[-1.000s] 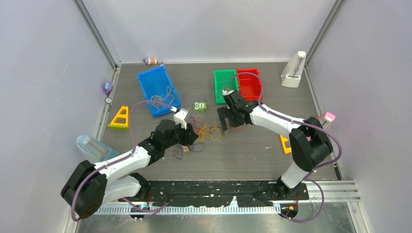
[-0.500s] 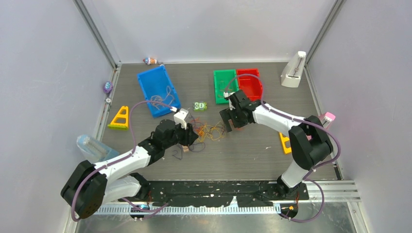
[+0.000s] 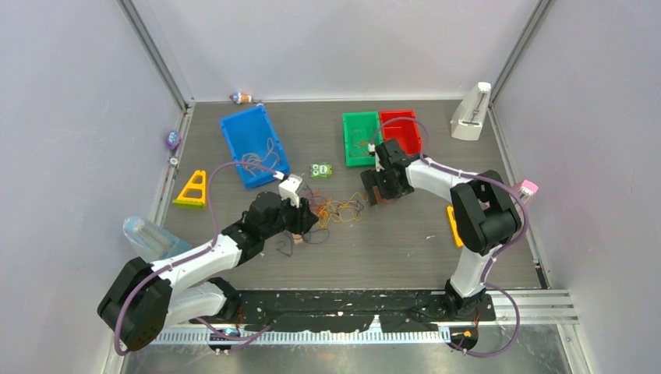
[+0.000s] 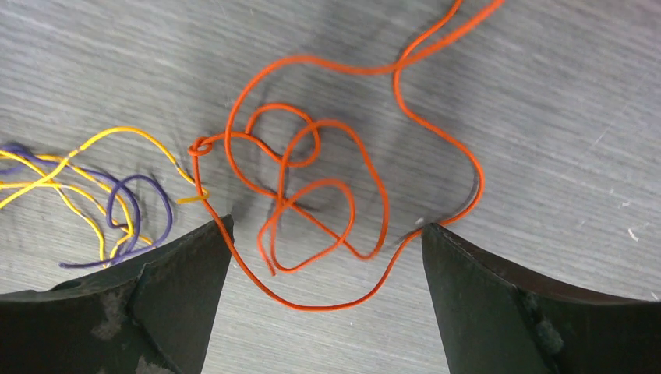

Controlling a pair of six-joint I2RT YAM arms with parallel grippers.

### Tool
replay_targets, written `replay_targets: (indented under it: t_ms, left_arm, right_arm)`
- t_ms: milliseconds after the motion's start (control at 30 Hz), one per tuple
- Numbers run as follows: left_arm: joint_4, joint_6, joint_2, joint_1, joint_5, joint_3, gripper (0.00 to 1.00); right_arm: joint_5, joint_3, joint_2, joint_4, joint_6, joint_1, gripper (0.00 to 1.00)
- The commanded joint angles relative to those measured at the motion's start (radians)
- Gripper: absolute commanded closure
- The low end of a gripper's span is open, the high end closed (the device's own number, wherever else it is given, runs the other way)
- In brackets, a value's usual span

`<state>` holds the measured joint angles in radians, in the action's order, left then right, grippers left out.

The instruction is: Untangle the cables

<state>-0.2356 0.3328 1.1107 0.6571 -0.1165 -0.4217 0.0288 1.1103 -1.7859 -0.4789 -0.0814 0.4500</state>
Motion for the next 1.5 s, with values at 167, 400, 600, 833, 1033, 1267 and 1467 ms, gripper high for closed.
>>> replay_targets:
  t_ms: [167, 400, 600, 833, 1033, 1267, 1467]
  left_arm:
    - [-0.040, -0.015, -0.012, 0.003, -0.005, -0.022, 0.61]
    - [-0.042, -0.014, -0.007, 0.003, -0.009, -0.024, 0.61]
    - [-0.041, -0.014, -0.006, 0.003, -0.009, -0.025, 0.61]
    - [-0.040, -0.015, -0.007, 0.003, -0.007, -0.024, 0.61]
    - [-0.042, -0.014, -0.002, 0.003, -0.013, -0.025, 0.61]
    - [-0.042, -0.014, -0.004, 0.003, -0.012, -0.026, 0.61]
    - [-0.041, -0.014, -0.002, 0.003, -0.012, -0.026, 0.60]
  right_arm:
    - [0.038, 0.107, -0.136, -0.026, 0.010, -0.010, 0.00]
    - [0.075, 0.128, -0.166, -0.045, -0.010, -0.010, 0.86]
    - [0.098, 0.131, -0.055, -0.023, -0.027, -0.010, 0.95]
    - [0.063, 0.135, 0.140, 0.020, -0.059, -0.008, 0.95]
    - [0.056, 0.146, 0.258, 0.044, -0.071, -0.001, 0.95]
    - [0.027, 0.171, 0.330, 0.123, -0.083, 0.006, 0.95]
    - [0.005, 0.235, 0.293, 0.178, -0.107, 0.012, 0.95]
